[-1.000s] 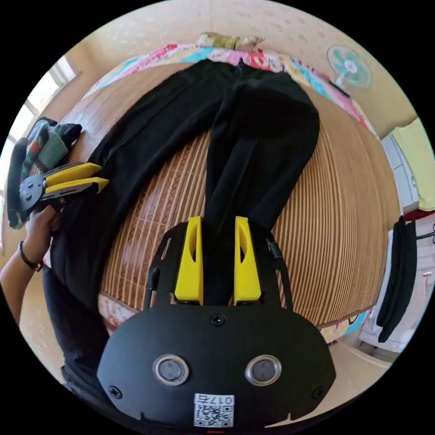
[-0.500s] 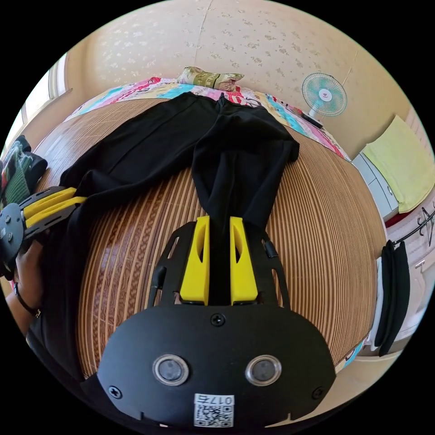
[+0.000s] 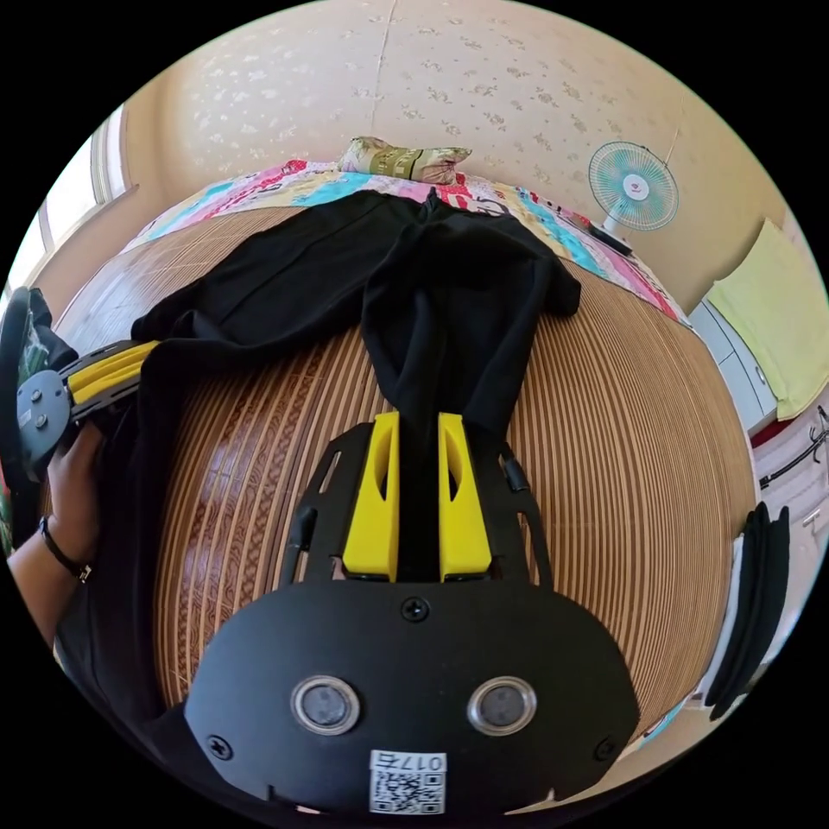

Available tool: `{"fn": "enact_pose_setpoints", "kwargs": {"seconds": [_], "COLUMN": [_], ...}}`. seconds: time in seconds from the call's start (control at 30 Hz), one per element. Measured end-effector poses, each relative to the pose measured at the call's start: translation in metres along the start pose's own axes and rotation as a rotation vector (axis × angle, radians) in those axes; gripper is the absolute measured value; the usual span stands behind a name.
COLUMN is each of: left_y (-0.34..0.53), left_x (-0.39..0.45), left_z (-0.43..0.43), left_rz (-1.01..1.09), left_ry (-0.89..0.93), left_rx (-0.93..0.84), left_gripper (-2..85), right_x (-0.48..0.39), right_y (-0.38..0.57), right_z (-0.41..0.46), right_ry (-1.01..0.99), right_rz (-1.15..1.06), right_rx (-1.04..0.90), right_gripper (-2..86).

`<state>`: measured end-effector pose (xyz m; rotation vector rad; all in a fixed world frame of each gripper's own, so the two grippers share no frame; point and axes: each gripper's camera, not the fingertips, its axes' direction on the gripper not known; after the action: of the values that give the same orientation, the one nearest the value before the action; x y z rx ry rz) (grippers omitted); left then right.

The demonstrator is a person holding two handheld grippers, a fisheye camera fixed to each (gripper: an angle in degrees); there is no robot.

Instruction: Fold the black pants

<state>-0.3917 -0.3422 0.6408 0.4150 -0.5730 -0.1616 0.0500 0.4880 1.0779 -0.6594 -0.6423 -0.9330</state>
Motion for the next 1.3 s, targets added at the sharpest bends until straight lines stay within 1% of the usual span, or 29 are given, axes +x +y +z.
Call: {"fn": "enact_pose_setpoints", "kwargs": {"seconds": [0.07, 0.2, 0.37, 0.43, 0.57, 0.6, 0.67, 0.73, 0.77, 0.8, 0.87, 0.93, 0.97, 1.0, 1.03, 1.07, 1.1, 1.17, 1.23, 1.27, 1.3], "left_y": [0.010, 0.022, 0.040, 0.045, 0.056, 0.058, 0.064, 0.068, 0.071, 0.072, 0.078, 0.081, 0.084, 0.085, 0.087, 0.089, 0.090, 0.094, 0.097, 0.099, 0.099], "left_x": [-0.009, -0.016, -0.025, -0.028, -0.034, -0.035, -0.038, -0.040, -0.042, -0.043, -0.046, -0.049, -0.052, -0.053, -0.055, -0.057, -0.058, -0.061, -0.064, -0.066, -0.066], "left_z": [0.001, 0.003, 0.004, 0.005, 0.005, 0.005, 0.004, 0.004, 0.004, 0.004, 0.003, 0.003, 0.003, 0.003, 0.002, 0.002, 0.001, 0.000, -0.001, -0.001, -0.002], "left_rz": [-0.014, -0.016, -0.017, -0.015, -0.012, -0.011, -0.008, -0.006, -0.005, -0.004, -0.003, -0.003, -0.003, -0.004, -0.004, -0.004, -0.004, -0.004, -0.004, -0.003, -0.003], "left_ry": [0.023, 0.027, 0.030, 0.026, 0.020, 0.019, 0.013, 0.009, 0.008, 0.007, 0.007, 0.009, 0.011, 0.012, 0.013, 0.013, 0.013, 0.013, 0.013, 0.013, 0.012], "left_rx": [0.006, 0.006, 0.008, 0.007, 0.007, 0.007, 0.007, 0.006, 0.006, 0.006, 0.006, 0.006, 0.006, 0.006, 0.006, 0.006, 0.005, 0.006, 0.006, 0.006, 0.006], "left_gripper": [2.1, 2.0, 1.9, 1.9, 1.8, 1.8, 1.9, 2.0, 2.2, 2.2, 2.4, 2.6, 2.7, 2.8, 2.9, 3.1, 3.1, 3.3, 3.3, 3.3, 3.3], "right_x": [0.002, 0.014, 0.044, 0.058, 0.060, 0.057, 0.052, 0.051, 0.053, 0.063, 0.094, 0.157, 0.174, 0.207, 0.237, 0.250, 0.274, 0.302, 0.318, 0.319, 0.320], "right_y": [0.006, 0.056, 0.144, 0.193, 0.258, 0.276, 0.299, 0.317, 0.319, 0.322, 0.327, 0.345, 0.351, 0.365, 0.381, 0.390, 0.408, 0.432, 0.455, 0.459, 0.467], "right_z": [-0.007, -0.050, -0.138, -0.173, -0.203, -0.210, -0.227, -0.250, -0.255, -0.267, -0.289, -0.313, -0.316, -0.318, -0.318, -0.318, -0.316, -0.312, -0.313, -0.314, -0.318], "right_ry": [0.021, 0.015, -0.107, -0.186, -0.312, -0.360, -0.380, -0.366, -0.371, -0.414, -0.567, -0.903, -0.998, -1.176, -1.311, -1.343, -1.347, -1.233, -0.906, -0.825, -0.692], "right_rz": [0.007, 0.045, 0.067, 0.100, 0.078, 0.069, 0.036, 0.012, 0.015, 0.032, 0.084, 0.187, 0.205, 0.229, 0.236, 0.235, 0.264, 0.353, 0.411, 0.418, 0.443], "right_rx": [-0.029, -0.019, 0.035, -0.014, -0.114, -0.140, -0.129, -0.092, -0.082, -0.065, 0.000, 0.152, 0.193, 0.269, 0.332, 0.359, 0.362, 0.268, 0.073, 0.034, 0.000], "right_gripper": [8.1, 8.6, 9.2, 11.7, 13.5, 13.3, 11.9, 5.7, 5.3, 4.5, 3.8, 3.3, 3.2, 3.0, 2.9, 2.9, 2.8, 2.8, 3.0, 3.1, 3.4]}}
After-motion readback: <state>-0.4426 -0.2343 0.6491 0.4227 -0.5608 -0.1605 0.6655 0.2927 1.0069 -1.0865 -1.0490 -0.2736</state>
